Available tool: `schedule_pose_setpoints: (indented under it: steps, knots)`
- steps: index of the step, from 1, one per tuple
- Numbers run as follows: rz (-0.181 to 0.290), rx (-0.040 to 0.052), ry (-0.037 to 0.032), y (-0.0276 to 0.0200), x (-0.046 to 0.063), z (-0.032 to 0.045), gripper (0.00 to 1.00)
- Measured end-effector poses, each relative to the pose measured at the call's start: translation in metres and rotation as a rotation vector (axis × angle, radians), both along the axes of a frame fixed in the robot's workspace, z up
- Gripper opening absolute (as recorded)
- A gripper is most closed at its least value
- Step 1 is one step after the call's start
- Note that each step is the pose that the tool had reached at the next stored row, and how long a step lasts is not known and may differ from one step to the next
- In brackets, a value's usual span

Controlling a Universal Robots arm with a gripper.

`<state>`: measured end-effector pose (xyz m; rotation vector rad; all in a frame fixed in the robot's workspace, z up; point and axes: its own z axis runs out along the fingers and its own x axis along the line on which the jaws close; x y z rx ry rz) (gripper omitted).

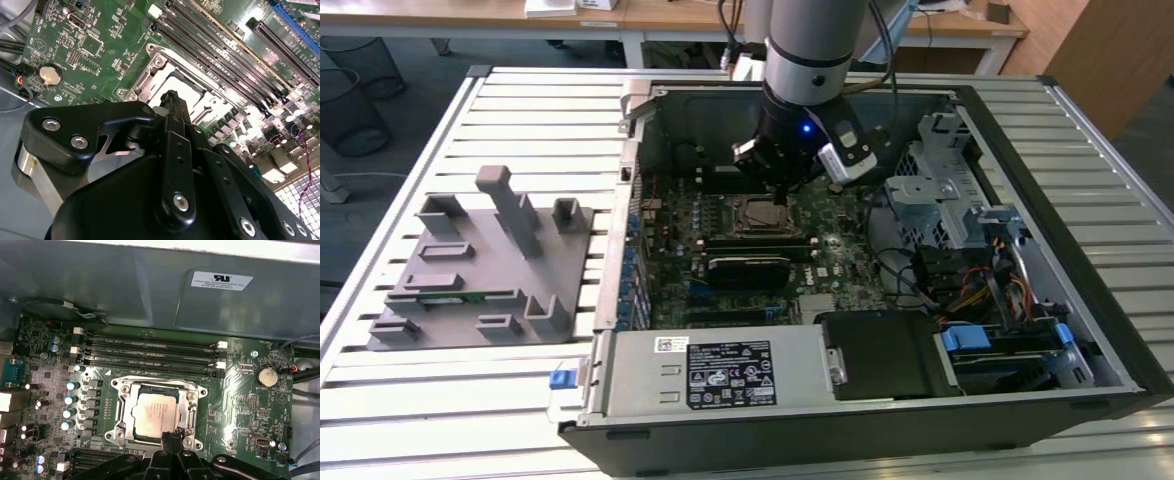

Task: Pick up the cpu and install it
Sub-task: 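Install the second cpu locking lever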

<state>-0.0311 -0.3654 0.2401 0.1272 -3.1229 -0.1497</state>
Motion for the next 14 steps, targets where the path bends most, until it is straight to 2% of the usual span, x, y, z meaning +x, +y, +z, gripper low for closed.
schedule_pose_setpoints:
  steps: [3, 8, 10, 14]
  knots:
    - [0.0, -0.0003, 0.0001, -0.0003, 0.0, 0.0013, 0.11]
    - [0.0, -0.0002, 0.0, -0.0003, 0.0, 0.0101, 0.11]
    - [0.0, 0.0, -0.0001, -0.0005, 0.0, 0.0103, 0.11]
    - [0.0, -0.0003, 0.0, -0.0052, -0.001, 0.0103, 0.11]
